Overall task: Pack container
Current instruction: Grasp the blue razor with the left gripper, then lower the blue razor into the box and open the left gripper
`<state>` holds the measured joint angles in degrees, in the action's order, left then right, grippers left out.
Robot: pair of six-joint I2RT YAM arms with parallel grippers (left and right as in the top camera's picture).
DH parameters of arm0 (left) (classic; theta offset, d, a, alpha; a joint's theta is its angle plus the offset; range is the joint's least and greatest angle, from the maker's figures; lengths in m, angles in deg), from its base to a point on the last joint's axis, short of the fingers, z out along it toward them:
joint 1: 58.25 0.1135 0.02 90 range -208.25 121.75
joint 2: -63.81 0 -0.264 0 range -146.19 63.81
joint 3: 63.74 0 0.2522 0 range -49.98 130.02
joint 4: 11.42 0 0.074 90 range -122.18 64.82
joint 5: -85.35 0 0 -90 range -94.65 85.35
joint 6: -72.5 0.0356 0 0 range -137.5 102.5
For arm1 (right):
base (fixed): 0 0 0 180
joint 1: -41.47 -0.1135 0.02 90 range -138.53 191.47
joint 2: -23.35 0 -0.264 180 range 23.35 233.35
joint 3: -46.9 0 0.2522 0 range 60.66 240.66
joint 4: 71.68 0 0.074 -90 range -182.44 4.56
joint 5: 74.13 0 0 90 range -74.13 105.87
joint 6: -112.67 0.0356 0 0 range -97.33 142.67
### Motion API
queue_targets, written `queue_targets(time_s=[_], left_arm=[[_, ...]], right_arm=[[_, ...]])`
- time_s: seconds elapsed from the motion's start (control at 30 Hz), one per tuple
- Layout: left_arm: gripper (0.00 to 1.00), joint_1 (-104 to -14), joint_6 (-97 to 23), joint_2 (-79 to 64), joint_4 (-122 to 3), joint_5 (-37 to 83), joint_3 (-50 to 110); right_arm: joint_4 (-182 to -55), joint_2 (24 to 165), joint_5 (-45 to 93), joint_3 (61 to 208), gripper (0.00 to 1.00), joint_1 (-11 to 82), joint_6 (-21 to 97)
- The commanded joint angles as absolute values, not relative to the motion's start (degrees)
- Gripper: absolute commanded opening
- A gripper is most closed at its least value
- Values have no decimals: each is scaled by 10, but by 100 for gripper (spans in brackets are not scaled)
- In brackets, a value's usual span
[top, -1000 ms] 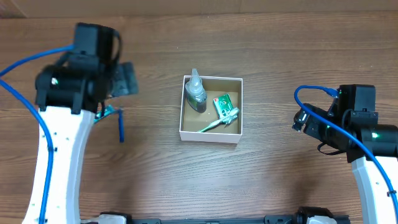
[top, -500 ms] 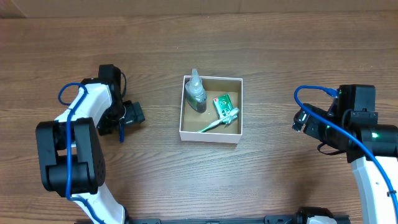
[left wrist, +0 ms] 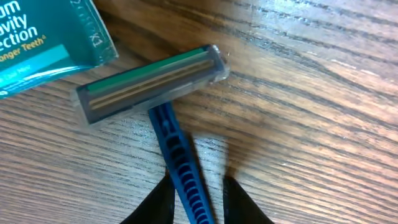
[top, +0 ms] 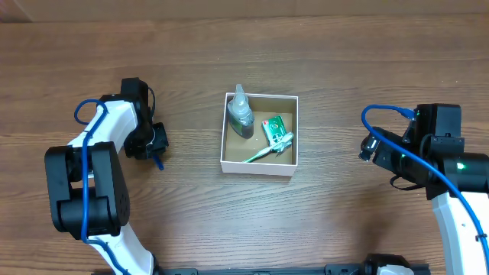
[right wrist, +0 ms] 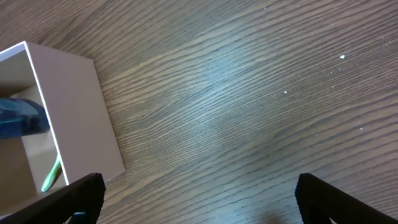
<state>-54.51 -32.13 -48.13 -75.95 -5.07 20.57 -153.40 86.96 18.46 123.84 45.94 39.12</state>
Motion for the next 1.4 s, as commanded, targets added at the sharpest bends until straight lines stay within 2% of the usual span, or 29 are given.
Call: queue_targets(time_s=[0.0,0.07,0.1,0.3,0.43,0.47,0.57,0.7,0.9,0.93,1.0,1.03,1.07,1.1,1.17,1.2,1.27,1.33,1.37], left_arm=[[17,-545,-313,-520,-762,-32,191],[6,-545,-314,-519,-761,-36,191],[4,-546,-314,-519,-761,-36,193],[4,-563,-314,-440,-769,-36,212],[4,-669,-300,-270,-768,-36,234],[4,-732,-271,-213,-747,-41,235],[4,-836,-232,-159,-708,-84,235],[4,-966,-201,-195,-658,-87,235],[5,-982,-193,-361,-628,-59,235],[15,-982,-191,-369,-629,-59,235],[47,-982,-191,-362,-645,-62,248],[49,-982,-191,-355,-669,-62,269],[57,-982,-192,-344,-707,-68,300],[59,-981,-192,-332,-748,-79,335],[65,-973,-235,-292,-847,-165,421],[72,-959,-269,-271,-875,-207,447],[98,-914,-317,-231,-893,-233,461],[100,-830,-381,-196,-913,-227,461],[100,-759,-458,-185,-939,-225,461]], right_arm=[[-1531,868,185,1238,100,460,387],[-1531,868,185,1238,100,460,387],[-1531,868,185,1238,100,460,387],[-1531,868,185,1238,100,460,387],[-1530,868,185,1238,100,460,387],[-1529,868,185,1238,100,460,387],[-1528,868,185,1238,100,460,387],[-1527,868,186,1238,100,460,387],[-1528,868,186,1238,100,460,387],[-1528,868,186,1238,100,460,387],[-1528,868,185,1238,100,460,387],[-1528,868,185,1238,100,460,387],[-1528,868,185,1238,100,460,387],[-1528,868,185,1238,100,460,387],[-1528,868,185,1238,100,460,387],[-1528,868,185,1238,100,460,387],[-1528,868,185,1238,100,460,387],[-1528,868,185,1238,100,460,387],[-1528,868,185,1238,100,460,387]])
